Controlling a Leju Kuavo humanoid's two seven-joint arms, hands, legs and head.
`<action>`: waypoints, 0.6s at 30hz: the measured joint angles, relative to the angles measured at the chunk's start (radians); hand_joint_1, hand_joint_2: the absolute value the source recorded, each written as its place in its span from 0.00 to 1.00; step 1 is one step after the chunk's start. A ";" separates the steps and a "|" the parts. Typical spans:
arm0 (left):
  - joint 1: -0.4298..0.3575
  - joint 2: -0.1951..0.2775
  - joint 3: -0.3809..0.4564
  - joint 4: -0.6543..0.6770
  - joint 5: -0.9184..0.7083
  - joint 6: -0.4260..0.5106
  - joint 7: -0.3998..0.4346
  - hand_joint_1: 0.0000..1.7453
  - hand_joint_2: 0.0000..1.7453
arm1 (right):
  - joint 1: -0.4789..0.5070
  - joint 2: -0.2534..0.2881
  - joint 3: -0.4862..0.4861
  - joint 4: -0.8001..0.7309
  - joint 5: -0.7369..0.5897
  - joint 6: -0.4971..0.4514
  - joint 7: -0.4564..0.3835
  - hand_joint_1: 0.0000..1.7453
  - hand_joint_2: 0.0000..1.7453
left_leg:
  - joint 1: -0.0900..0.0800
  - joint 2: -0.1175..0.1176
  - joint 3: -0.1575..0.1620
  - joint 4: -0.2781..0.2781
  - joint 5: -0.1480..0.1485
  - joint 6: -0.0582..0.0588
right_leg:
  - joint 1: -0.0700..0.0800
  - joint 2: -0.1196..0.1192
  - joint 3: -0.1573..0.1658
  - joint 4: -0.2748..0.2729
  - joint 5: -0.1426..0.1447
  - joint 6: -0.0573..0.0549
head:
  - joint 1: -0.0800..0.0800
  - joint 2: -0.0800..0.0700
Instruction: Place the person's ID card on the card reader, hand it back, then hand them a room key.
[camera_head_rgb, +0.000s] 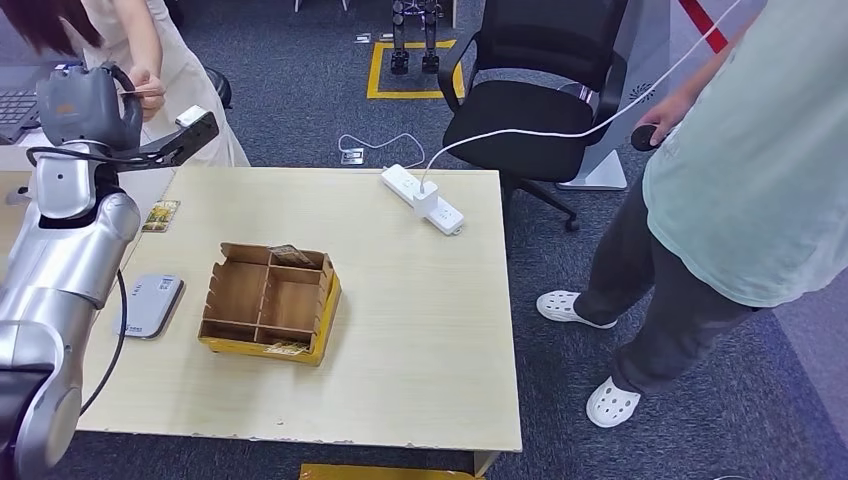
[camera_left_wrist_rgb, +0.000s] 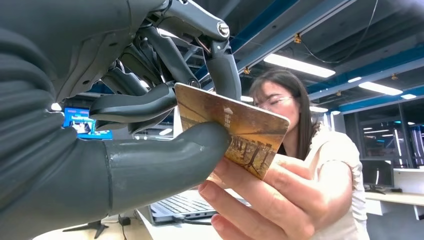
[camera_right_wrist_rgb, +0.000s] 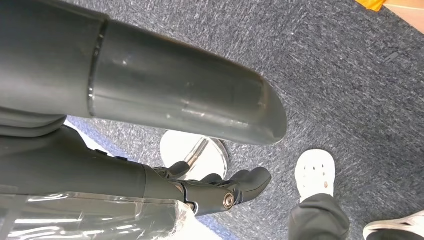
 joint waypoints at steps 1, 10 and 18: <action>-0.006 -0.004 0.000 0.008 -0.002 0.000 -0.003 1.00 1.00 | 0.000 0.001 0.000 0.000 0.000 0.000 0.000 0.00 0.00 | 0.000 0.000 0.000 0.000 0.000 0.000 | 0.000 0.000 0.000 0.000 0.000 0.000 | 0.000 0.000; -0.035 -0.031 0.000 0.043 -0.011 -0.004 -0.005 0.00 1.00 | 0.006 0.012 0.000 0.000 0.005 0.000 -0.001 0.00 0.00 | 0.000 0.000 0.000 0.000 0.000 0.000 | 0.000 0.000 0.000 0.000 0.000 0.000 | 0.000 0.000; -0.084 0.003 0.000 0.066 -0.032 -0.032 0.010 0.00 1.00 | 0.008 0.013 0.000 0.002 0.001 0.000 0.001 0.00 0.00 | 0.000 0.003 0.000 0.000 0.000 0.000 | 0.000 0.002 -0.001 0.001 0.000 0.000 | 0.000 0.000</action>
